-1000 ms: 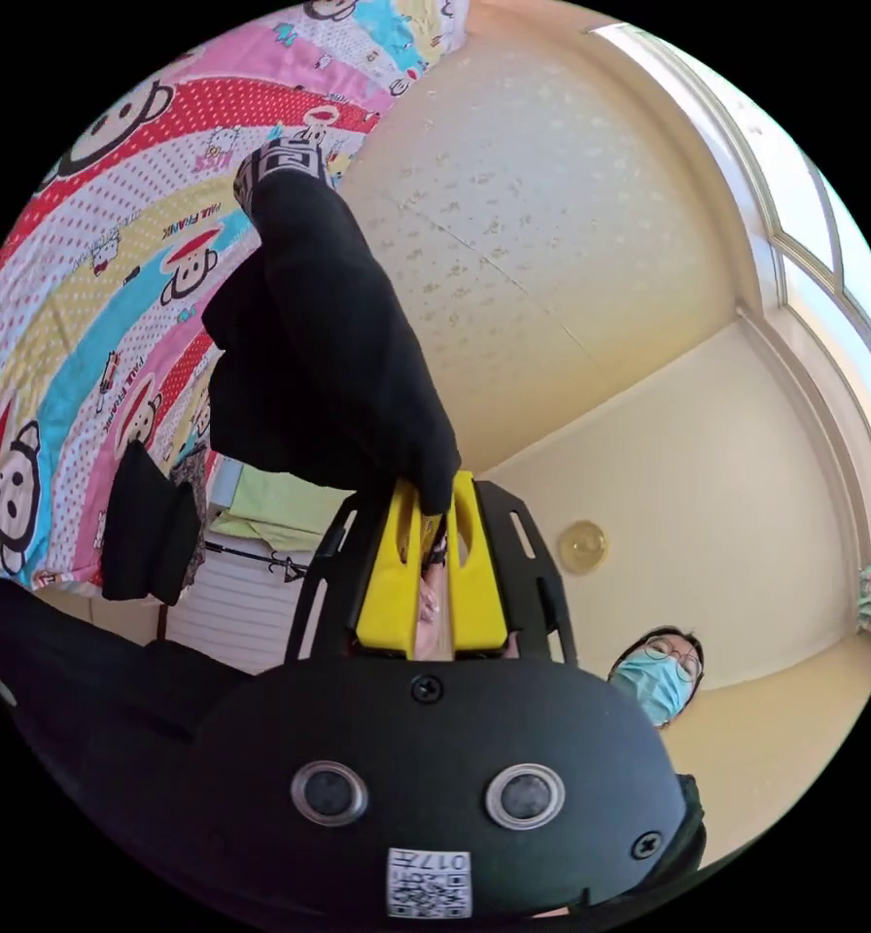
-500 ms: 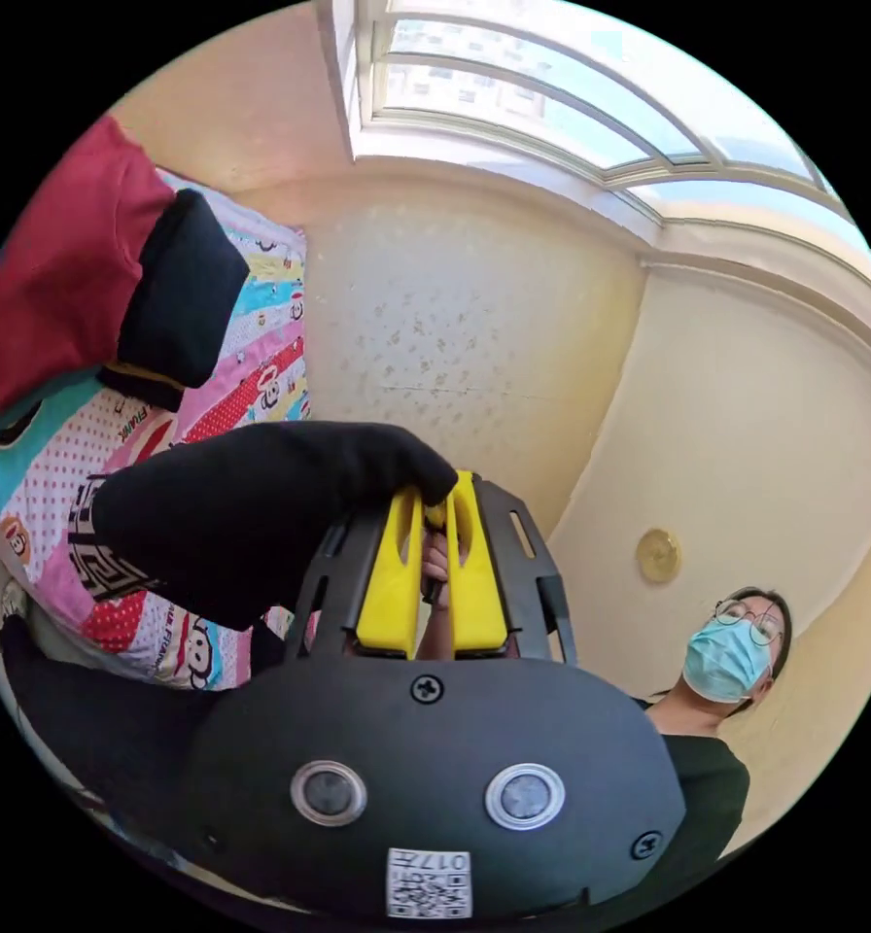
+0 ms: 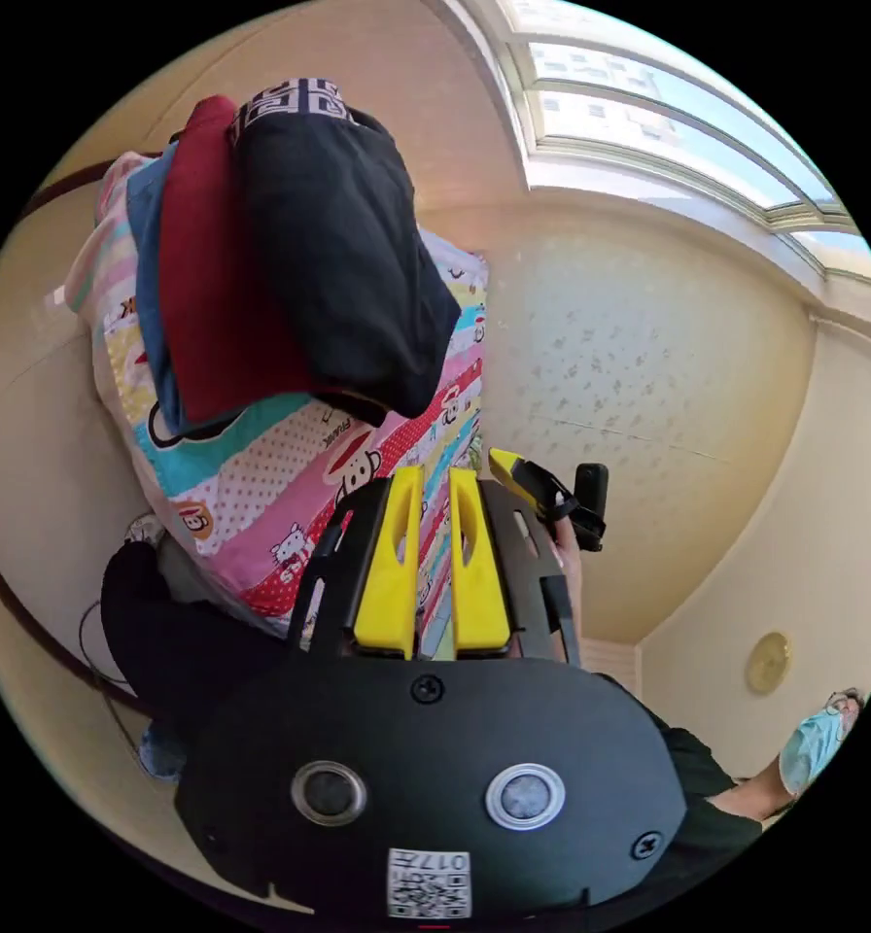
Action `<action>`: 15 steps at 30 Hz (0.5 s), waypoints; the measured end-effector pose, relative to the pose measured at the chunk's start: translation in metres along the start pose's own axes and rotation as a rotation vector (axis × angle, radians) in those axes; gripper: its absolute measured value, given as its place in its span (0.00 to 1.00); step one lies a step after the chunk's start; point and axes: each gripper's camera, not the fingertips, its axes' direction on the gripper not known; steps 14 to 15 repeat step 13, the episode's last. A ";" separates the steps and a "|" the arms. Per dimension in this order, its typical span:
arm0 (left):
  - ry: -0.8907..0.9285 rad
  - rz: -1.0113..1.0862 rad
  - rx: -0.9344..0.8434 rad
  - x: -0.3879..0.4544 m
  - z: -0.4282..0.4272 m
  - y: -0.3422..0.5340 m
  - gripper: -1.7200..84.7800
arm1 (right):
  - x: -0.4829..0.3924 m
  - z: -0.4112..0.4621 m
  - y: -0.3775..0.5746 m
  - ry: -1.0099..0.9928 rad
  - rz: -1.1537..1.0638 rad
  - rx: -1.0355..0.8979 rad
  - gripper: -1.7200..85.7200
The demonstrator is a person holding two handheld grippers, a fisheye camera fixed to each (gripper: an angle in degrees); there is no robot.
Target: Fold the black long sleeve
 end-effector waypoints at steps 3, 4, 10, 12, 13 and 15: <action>-0.165 -0.029 -0.110 -0.052 0.041 0.031 0.07 | 0.047 0.020 0.048 0.069 0.070 -0.052 0.03; -0.186 -0.020 -0.125 -0.058 0.047 0.036 0.06 | 0.061 0.024 0.069 0.147 0.085 -0.095 0.02; -0.611 0.319 -0.399 -0.046 0.119 0.024 0.02 | 0.069 -0.001 0.152 0.606 0.004 -0.215 0.02; -0.860 0.504 -0.439 -0.011 0.148 -0.002 0.01 | 0.056 -0.020 0.165 0.756 -0.004 -0.185 0.02; -0.916 0.541 -0.431 -0.001 0.153 -0.008 0.01 | 0.046 -0.036 0.174 0.865 0.016 -0.137 0.02; -0.916 0.541 -0.431 -0.001 0.153 -0.008 0.01 | 0.046 -0.036 0.174 0.865 0.016 -0.137 0.02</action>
